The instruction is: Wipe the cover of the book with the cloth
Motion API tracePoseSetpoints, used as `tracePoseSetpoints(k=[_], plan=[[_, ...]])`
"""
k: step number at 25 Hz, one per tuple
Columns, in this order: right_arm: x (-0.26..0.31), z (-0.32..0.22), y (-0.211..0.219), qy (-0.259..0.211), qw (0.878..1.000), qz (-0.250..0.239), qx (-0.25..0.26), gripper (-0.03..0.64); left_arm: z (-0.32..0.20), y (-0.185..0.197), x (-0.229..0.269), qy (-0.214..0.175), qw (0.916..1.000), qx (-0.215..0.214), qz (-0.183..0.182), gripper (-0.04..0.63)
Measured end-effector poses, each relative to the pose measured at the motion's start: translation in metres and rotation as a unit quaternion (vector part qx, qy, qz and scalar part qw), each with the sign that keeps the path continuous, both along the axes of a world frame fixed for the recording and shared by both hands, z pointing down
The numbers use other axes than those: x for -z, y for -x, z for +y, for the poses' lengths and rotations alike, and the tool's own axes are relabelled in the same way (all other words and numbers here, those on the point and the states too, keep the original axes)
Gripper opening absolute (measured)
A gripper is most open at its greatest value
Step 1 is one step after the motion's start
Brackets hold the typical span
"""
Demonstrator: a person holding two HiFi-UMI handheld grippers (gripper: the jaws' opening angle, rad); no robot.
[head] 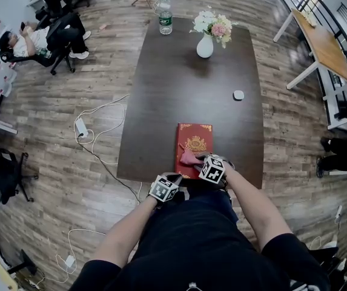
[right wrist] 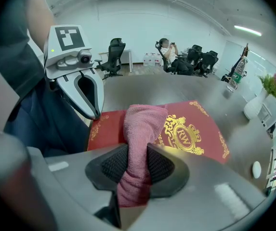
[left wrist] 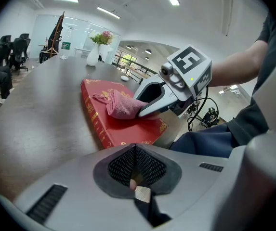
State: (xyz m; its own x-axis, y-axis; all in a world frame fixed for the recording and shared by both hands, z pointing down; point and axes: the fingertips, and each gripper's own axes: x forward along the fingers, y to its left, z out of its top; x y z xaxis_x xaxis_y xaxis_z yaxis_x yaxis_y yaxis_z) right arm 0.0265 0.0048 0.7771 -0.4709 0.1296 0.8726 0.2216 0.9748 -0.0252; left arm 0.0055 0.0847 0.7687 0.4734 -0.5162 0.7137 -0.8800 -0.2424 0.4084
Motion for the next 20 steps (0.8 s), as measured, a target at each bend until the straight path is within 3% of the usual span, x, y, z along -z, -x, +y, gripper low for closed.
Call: tracePoseSetpoints(k=[20], plan=[[0.002, -0.012, -0.023, -0.004, 1.0, 0.006, -0.02, 0.114, -0.001, -0.001, 0.0, -0.006, 1.0, -0.002, 0.005, -0.005]])
